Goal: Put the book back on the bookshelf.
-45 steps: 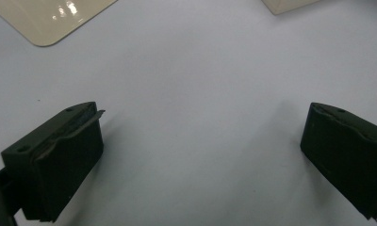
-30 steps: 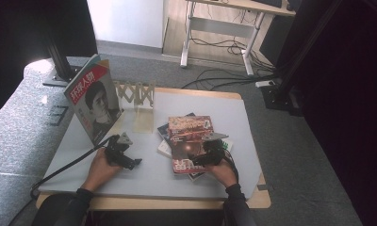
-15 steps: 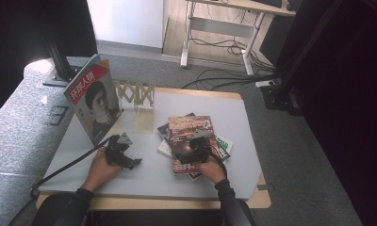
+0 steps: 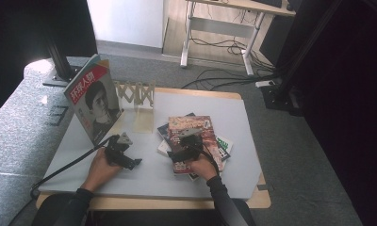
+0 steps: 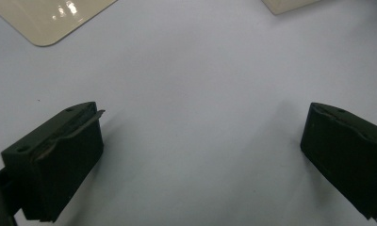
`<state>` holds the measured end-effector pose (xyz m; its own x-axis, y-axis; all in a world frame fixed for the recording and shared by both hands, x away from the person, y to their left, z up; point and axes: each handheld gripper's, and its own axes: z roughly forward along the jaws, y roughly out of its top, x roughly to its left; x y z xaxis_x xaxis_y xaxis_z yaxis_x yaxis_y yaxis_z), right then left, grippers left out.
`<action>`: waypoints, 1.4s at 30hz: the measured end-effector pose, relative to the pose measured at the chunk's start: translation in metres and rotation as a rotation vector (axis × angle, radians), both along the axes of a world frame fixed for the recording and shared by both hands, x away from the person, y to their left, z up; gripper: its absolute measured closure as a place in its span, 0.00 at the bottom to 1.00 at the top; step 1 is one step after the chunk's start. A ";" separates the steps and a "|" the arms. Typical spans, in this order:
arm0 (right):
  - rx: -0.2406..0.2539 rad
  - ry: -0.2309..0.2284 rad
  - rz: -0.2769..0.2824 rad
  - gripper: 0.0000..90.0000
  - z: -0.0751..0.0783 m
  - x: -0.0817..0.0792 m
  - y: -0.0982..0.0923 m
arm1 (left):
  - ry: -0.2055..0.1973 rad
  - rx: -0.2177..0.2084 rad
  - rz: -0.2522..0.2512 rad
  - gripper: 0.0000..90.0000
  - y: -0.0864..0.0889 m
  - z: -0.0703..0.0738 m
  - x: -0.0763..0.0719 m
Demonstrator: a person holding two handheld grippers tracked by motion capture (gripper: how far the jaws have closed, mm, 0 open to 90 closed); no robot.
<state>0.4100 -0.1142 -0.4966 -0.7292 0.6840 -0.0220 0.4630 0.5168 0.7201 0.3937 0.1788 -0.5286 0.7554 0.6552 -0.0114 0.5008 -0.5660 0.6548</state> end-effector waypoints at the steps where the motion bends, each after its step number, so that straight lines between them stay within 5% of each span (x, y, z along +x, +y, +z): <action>1: -0.008 -0.002 -0.007 0.00 -0.001 0.000 0.002 | 0.000 0.000 0.000 0.00 0.000 0.000 0.000; 11: -0.078 -0.026 -0.037 0.00 -0.009 0.004 0.005 | 0.000 0.000 0.000 0.00 0.000 0.000 0.000; 42: -0.038 0.004 -0.066 0.00 -0.008 -0.010 -0.036 | -0.001 0.000 0.001 0.00 0.000 0.000 0.000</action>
<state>0.4001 -0.1504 -0.5046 -0.6825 0.7295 -0.0457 0.5002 0.5118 0.6984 0.3935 0.1786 -0.5287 0.7545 0.6562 -0.0106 0.5006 -0.5651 0.6558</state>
